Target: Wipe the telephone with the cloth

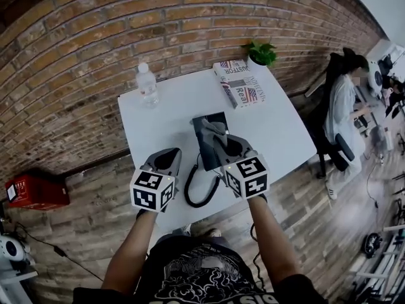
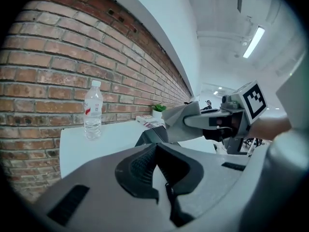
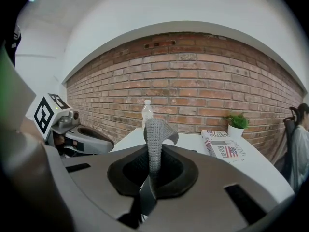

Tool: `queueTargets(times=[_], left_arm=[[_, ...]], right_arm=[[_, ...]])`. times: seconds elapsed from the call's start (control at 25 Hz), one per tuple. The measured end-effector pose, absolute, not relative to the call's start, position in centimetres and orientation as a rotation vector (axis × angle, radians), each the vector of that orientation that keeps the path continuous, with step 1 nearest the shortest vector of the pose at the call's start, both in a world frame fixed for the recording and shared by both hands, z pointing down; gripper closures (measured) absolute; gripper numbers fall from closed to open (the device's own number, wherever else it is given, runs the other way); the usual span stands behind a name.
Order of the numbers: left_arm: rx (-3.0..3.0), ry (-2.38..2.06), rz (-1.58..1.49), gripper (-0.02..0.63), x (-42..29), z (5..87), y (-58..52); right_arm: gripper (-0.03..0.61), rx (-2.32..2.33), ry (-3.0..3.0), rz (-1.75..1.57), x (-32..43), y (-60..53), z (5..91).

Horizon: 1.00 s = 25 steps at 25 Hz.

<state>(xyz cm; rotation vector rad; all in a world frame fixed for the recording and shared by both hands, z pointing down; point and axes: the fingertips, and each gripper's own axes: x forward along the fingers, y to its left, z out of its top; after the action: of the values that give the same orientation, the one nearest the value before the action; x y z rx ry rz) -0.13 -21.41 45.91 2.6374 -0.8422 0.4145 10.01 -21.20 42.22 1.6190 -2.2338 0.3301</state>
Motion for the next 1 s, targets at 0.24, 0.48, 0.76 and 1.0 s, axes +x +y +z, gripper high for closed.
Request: queueTargets(times=[0.24, 0.48, 0.76, 1.0], left_arm=[[2.608, -0.932, 0.411, 0.609, 0.0, 45.9, -22.4], [2.519, -1.097, 0.395, 0.609, -0.2, 46.3, -23.7], [2.435, -1.252, 0.360, 0.609, 0.7, 46.2, -24.6], [2.365, -1.387, 0.349, 0.609, 0.0, 46.3, -24.3]], right_arm=[[0.568, 1.554, -2.317, 0.377, 10.3, -24.8, 42.5], [0.568, 1.458, -2.402, 0.418, 10.4, -28.0, 43.1], [0.568, 1.329, -2.401, 0.377, 10.9, -30.5, 45.4], [0.568, 1.172, -2.422, 0.338, 10.0, -30.7, 47.3]])
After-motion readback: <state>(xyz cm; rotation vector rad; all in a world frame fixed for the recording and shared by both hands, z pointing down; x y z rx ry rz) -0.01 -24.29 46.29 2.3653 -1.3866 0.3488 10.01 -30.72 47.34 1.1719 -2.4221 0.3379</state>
